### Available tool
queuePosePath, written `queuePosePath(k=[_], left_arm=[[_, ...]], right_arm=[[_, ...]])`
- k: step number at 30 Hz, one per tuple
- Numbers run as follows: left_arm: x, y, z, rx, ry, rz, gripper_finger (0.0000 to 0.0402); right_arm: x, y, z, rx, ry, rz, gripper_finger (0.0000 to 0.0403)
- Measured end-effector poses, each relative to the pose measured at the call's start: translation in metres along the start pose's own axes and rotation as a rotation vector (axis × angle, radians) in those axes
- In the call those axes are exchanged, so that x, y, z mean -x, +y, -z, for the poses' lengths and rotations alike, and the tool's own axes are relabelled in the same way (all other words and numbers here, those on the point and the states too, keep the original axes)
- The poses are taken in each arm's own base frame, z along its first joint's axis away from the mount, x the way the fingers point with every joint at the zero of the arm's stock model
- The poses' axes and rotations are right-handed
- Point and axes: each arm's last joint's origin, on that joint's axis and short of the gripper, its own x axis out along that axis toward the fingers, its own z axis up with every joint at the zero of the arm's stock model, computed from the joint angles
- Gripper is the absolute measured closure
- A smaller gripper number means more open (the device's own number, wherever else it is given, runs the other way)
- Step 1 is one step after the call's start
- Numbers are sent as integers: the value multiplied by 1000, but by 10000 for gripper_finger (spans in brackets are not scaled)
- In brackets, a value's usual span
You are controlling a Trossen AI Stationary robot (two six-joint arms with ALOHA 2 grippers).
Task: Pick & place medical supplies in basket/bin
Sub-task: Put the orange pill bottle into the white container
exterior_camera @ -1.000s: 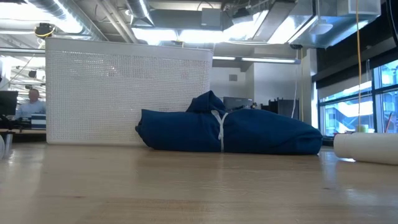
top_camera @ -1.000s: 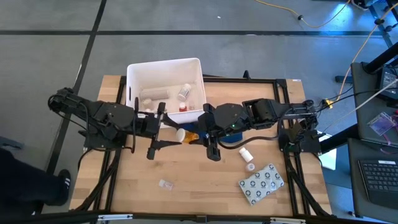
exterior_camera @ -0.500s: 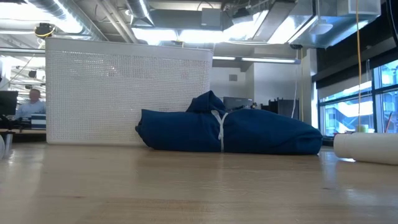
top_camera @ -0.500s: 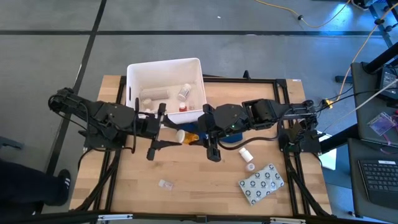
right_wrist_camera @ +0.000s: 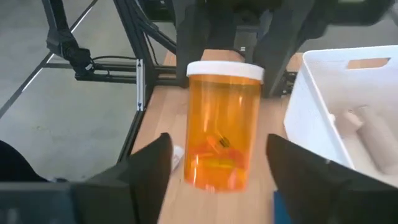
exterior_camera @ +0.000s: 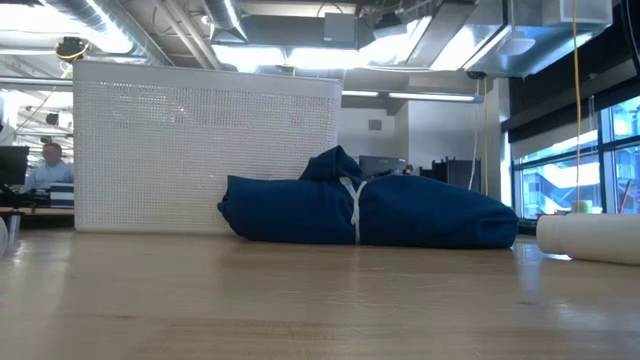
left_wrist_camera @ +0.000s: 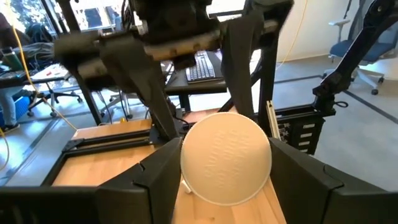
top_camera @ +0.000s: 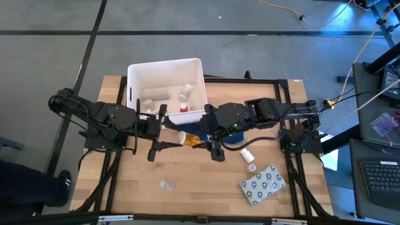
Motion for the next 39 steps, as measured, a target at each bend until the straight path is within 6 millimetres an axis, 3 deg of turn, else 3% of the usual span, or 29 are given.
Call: queuePosePath(k=[6,12,20,26,32,39], left_arm=[[0,2,0,7,5,-20,190],[-1,26,4,89,79,-159,192],[5,85,14,178,226,-396,192],[12,133,41,262,437,-564,192],[8,179,65,375,545,-604,192],[0,215,107,492,694,-635,193]], right_arm=[[32,-3,-8,4,-24,85,89],[64,-5,-6,-58,-13,92,77],[68,-7,9,-125,135,122,76],[69,-7,11,-162,157,131,76],[69,-7,13,-141,179,135,76],[71,-9,21,-133,258,152,76]])
